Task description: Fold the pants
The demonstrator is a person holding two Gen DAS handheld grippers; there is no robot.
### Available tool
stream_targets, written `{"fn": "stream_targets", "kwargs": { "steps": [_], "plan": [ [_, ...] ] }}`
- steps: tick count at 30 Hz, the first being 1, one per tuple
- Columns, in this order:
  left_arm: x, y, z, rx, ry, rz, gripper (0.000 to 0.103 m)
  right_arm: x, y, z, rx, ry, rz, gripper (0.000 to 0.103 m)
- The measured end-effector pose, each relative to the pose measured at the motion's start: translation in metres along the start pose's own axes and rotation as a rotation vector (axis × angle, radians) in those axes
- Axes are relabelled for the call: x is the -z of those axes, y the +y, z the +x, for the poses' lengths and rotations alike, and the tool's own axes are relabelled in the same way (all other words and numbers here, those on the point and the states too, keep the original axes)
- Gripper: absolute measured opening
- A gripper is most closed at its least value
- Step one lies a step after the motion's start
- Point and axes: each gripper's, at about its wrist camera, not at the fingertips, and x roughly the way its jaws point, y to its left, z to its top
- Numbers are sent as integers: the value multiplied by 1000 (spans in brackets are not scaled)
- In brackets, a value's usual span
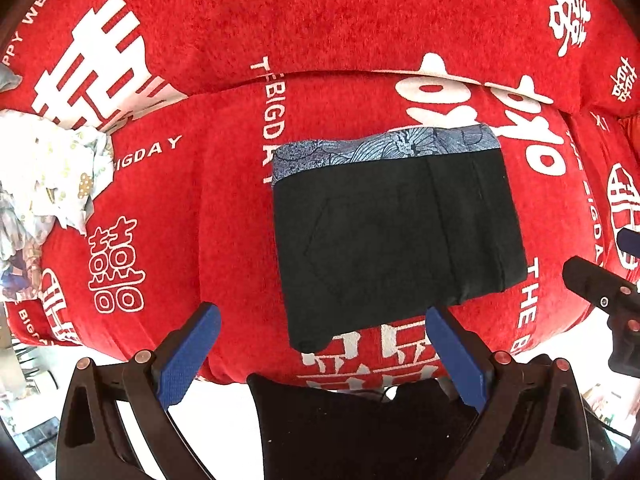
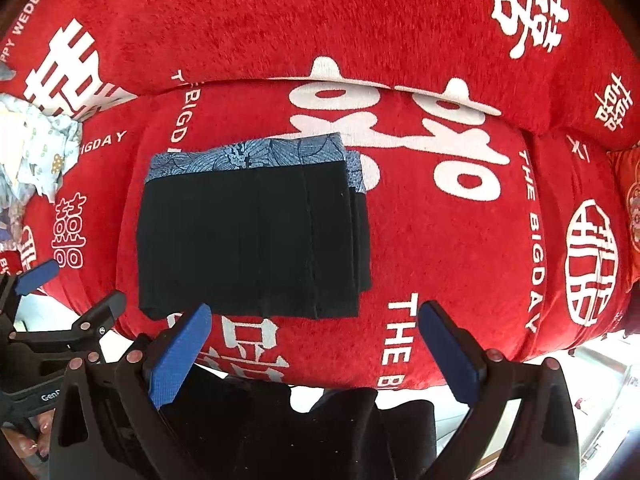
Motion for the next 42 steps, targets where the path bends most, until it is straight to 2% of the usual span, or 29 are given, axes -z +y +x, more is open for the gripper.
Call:
{"fn": "stream_targets", "kwargs": {
  "steps": [42],
  "plan": [
    [8, 0, -10, -23, -17, -9, 103, 1, 4, -7, 40, -40, -18, 103]
  ]
}}
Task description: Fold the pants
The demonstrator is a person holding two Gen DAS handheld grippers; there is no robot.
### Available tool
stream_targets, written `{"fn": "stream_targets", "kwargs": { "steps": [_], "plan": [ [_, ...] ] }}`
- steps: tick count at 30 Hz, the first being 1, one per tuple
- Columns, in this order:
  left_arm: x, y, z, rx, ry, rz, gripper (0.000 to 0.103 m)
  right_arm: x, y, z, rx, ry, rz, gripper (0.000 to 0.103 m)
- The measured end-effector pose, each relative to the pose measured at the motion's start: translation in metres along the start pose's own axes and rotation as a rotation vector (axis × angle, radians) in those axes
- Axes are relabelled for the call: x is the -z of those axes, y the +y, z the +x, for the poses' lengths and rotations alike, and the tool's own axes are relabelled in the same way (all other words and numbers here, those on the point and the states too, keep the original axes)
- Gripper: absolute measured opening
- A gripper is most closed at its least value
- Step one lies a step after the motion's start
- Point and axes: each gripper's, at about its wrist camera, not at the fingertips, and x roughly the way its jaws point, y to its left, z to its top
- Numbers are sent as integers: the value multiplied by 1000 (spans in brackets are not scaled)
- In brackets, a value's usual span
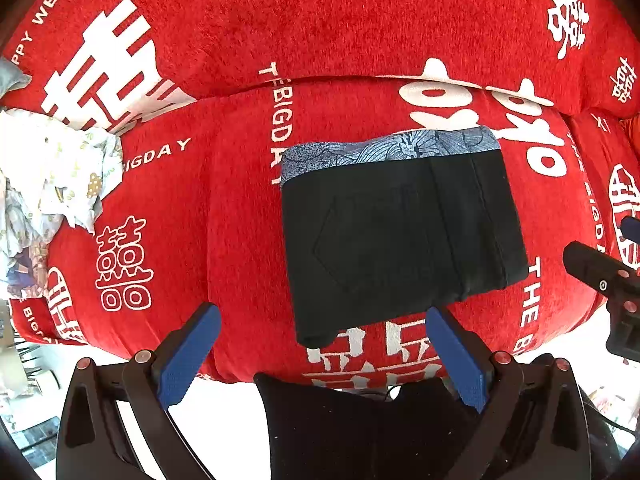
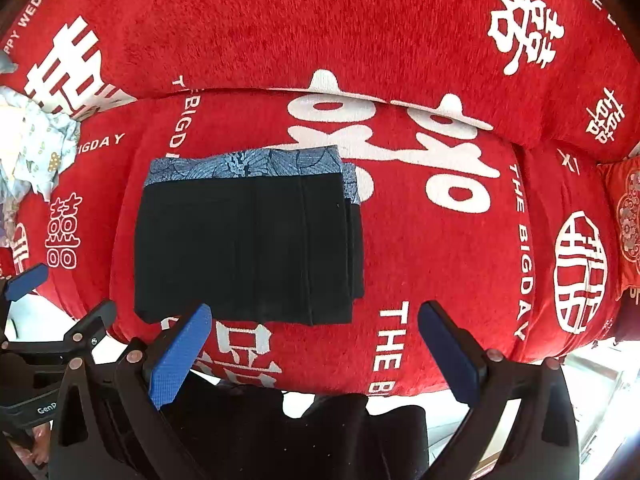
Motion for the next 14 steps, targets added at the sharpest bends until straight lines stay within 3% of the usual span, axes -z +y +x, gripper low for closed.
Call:
{"fn": "stream_targets", "kwargs": {
  "steps": [14],
  "plan": [
    [5, -7, -3, 1, -20, 3, 103, 2, 2, 3, 0, 5, -3, 103]
  ]
}}
